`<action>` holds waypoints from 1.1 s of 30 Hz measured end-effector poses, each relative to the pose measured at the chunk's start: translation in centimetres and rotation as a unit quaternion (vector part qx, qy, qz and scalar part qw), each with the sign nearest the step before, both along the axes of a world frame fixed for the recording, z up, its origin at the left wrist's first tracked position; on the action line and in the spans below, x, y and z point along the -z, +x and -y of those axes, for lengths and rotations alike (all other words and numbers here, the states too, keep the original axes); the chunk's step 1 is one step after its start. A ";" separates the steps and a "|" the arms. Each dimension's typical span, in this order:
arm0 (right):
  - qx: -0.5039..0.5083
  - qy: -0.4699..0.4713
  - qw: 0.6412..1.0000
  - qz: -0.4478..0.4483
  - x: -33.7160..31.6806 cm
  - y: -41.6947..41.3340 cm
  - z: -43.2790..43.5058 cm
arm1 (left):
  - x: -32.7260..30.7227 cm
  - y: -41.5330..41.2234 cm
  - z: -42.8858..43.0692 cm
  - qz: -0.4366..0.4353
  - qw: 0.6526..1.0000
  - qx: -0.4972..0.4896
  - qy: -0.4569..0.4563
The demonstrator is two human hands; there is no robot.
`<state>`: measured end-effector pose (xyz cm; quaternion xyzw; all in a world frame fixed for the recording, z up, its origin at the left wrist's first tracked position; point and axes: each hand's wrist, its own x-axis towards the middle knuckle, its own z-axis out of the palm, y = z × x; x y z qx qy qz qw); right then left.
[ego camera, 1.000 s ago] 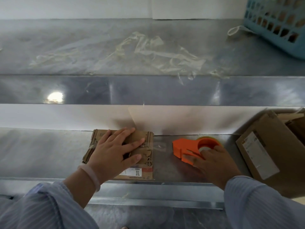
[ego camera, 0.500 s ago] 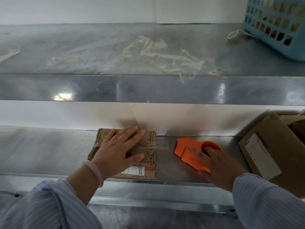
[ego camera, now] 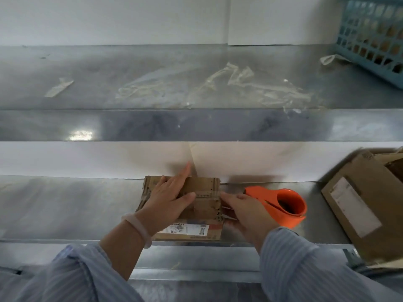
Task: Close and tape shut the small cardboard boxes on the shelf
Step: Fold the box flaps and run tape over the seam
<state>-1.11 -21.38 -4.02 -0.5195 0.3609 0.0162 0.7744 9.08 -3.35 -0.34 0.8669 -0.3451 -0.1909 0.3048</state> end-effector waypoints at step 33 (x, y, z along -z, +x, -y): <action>-0.009 -0.281 0.958 -0.062 -0.5 2.8 -5.3 | 1.6 0.6 -4.1 -0.123 0.949 -0.281 -0.073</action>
